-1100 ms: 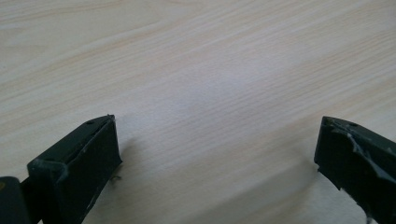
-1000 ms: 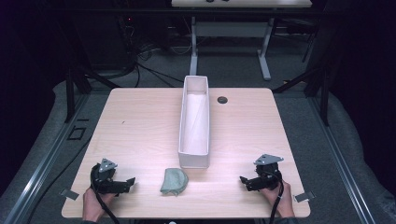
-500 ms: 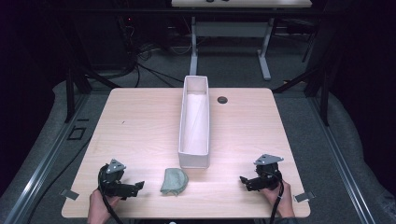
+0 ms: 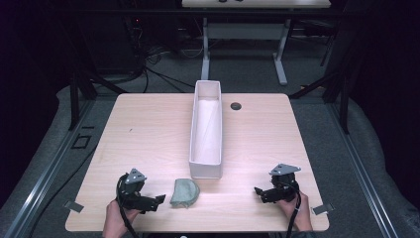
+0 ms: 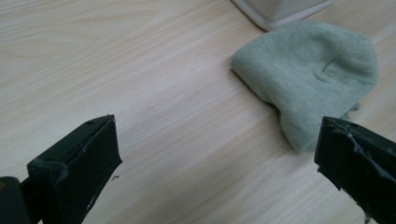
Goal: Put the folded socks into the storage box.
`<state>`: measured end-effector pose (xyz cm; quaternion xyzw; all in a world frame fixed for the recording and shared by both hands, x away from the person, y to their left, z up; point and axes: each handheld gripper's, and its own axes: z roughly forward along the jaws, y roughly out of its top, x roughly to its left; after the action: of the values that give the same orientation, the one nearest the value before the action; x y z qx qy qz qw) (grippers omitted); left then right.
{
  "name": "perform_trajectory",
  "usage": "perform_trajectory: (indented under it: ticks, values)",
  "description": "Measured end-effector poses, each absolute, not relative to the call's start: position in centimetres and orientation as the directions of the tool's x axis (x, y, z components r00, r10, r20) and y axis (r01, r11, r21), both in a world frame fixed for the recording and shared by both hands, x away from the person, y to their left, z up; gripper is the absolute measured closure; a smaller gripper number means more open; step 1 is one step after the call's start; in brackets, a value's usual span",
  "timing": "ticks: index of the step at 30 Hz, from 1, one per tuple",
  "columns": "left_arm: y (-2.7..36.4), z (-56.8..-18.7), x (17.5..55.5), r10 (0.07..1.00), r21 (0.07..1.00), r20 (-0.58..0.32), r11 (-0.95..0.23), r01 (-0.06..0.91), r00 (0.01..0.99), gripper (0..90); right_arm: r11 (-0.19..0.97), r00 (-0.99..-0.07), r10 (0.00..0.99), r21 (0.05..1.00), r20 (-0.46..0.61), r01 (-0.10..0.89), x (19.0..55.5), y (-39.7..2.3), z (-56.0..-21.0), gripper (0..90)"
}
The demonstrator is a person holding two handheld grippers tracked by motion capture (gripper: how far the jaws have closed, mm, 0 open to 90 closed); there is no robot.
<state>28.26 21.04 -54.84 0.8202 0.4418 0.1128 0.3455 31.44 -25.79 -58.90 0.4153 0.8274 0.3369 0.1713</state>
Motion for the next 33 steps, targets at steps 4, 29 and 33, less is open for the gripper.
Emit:
perform_trajectory:
  ticks: [4, 29, 33]
  values:
    - [19.9, -54.8, 28.4, 0.785, 0.662, -0.120, -0.393, 0.638, 0.608, 0.1, 0.426, -0.596, 0.803, 0.701, -0.001, 0.572, 31.4, -25.8, -58.9, 0.0]
    - [14.5, -55.2, 30.8, 0.721, 0.576, -0.110, -0.515, 0.635, 0.684, 6.6, 0.428, -0.598, 0.802, 0.701, -0.002, 0.571, 31.5, -25.8, -58.9, 0.0]
    - [14.0, -55.4, 31.1, 0.726, 0.552, -0.102, -0.527, 0.646, 0.680, 8.9, 0.428, -0.599, 0.801, 0.701, -0.001, 0.571, 31.5, -25.8, -58.9, 0.0]
